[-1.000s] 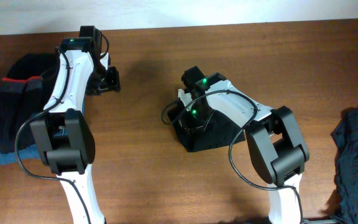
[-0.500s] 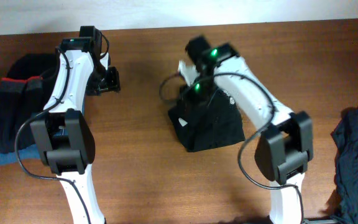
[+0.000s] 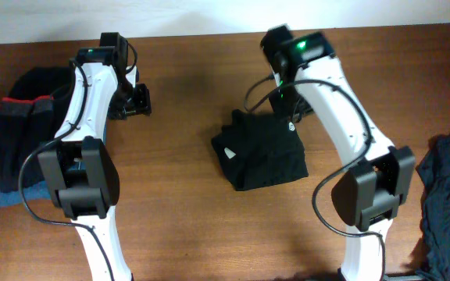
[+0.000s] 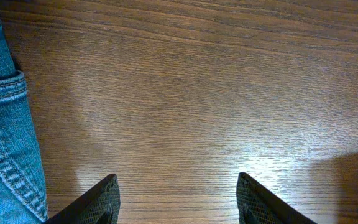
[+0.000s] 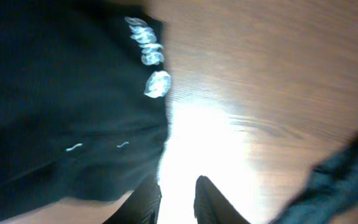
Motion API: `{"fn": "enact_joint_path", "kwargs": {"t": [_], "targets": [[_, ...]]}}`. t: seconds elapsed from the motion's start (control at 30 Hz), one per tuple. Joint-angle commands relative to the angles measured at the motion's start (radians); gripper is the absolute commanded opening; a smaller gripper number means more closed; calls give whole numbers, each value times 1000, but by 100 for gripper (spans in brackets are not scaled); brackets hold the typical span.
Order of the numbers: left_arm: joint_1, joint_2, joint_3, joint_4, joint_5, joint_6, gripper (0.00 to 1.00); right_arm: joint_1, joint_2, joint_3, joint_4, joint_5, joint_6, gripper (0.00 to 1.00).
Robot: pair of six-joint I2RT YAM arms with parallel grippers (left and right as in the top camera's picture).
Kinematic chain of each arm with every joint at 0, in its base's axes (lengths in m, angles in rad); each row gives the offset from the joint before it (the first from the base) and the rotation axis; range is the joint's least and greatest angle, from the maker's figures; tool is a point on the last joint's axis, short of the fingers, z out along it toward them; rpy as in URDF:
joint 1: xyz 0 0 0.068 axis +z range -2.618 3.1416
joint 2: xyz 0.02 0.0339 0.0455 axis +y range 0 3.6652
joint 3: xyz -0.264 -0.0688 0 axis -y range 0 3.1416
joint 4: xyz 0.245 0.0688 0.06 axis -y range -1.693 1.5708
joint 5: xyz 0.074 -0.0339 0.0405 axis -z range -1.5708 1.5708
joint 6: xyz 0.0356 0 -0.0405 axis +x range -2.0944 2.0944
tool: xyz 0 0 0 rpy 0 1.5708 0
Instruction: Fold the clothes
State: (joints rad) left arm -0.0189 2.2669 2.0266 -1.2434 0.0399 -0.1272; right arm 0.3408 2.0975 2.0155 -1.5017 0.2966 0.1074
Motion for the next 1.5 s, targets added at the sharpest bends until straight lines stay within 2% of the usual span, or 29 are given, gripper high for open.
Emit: {"fn": "enact_joint_path", "kwargs": {"t": [0.0,0.1,0.2,0.4,0.67,0.77,0.93,1.03,1.1,1.13,1.17,1.2,1.33,1.47], "targets": [[7,11,18,1,-3,9,60,27,-7,-134,81,220,90,25],[7,11,18,0,-3,10,60,27,-7,-269,174,188,112,25],[7,11,18,2,-3,10,60,43,-7,-454,234,38,108,24],[7,11,18,9,-3,10,60,119,-7,-599,269,29,107,25],[7,11,18,-7,-3,10,60,136,-8,-607,335,119,111,29],[7,11,18,-6,-3,10,60,136,-14,-605,315,159,132,15],[7,11,18,-6,-3,10,60,136,-71,-535,216,256,225,14],[7,11,18,-6,-3,10,60,136,-132,-459,176,301,223,15],[7,11,18,-5,-3,10,60,136,-167,-396,172,336,202,22],[7,11,18,-3,-3,10,60,136,-179,-367,179,349,183,53],[7,11,18,-3,-3,9,60,136,-186,-337,194,354,160,73],[7,11,18,-3,-3,9,60,136,-190,-306,229,350,123,77],[7,11,18,-6,-3,9,60,136,-189,-267,389,224,-69,57],[7,11,18,-11,-3,9,60,136,-154,-273,482,211,-74,57]]}}
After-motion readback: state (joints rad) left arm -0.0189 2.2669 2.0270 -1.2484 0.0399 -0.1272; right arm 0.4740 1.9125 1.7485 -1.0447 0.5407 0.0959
